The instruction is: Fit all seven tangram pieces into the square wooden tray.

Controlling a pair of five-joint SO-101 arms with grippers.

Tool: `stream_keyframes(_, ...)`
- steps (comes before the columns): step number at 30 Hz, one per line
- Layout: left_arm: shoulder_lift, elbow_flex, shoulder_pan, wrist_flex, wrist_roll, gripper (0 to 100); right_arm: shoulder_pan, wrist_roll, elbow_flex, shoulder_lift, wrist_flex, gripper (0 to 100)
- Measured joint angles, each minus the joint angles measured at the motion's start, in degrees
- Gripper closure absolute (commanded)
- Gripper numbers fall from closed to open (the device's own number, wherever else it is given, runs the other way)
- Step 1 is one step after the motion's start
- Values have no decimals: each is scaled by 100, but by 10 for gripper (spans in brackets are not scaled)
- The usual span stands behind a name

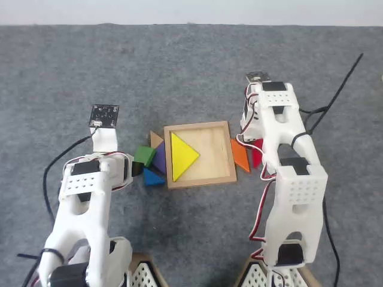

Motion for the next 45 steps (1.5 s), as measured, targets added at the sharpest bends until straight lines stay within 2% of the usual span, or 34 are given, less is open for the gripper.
stream_keyframes(8,0,0,0,0,0,706,-53,-360,9,-1116,431,809)
stream_keyframes(13,0,0,0,0,0,706,-563,-1002,9,-1565,589,809)
stream_keyframes(21,0,0,0,0,0,706,-1829,-3754,-88,-1345,501,805)
stream_keyframes(27,0,0,0,0,0,706,-1996,-5644,-202,-879,18,808)
stream_keyframes(30,0,0,0,0,0,706,-2031,-6277,-202,-844,-220,804)
stream_keyframes(36,0,0,0,0,0,706,-2338,-6567,-202,-844,-958,789)
stream_keyframes(42,0,0,0,0,0,706,-2391,-6620,-202,-756,-1143,589)
stream_keyframes(45,0,0,0,0,0,706,-2400,-6708,-202,-589,-1160,553)
